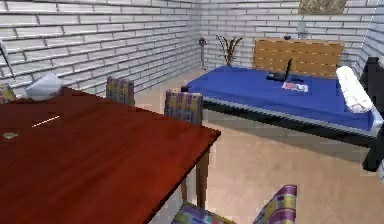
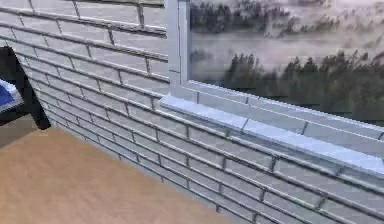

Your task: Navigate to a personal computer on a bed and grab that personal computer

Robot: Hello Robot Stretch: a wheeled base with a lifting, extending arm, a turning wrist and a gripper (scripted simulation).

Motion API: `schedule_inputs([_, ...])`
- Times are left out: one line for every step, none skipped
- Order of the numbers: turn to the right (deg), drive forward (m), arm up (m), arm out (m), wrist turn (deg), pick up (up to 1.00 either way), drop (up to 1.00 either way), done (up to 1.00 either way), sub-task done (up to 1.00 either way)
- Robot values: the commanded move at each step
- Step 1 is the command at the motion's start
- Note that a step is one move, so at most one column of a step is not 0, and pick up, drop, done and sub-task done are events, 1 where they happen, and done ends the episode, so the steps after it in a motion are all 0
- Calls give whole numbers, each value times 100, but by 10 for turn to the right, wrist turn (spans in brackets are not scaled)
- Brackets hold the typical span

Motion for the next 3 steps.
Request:
schedule_inputs([450, 0, 0, 0, 0, 0, 0, 0, 0])
schedule_inputs([390, 0, 0, 0, 0, 0, 0, 0, 0])
schedule_inputs([0, 50, 0, 0, 0, 0, 0, 0, 0])
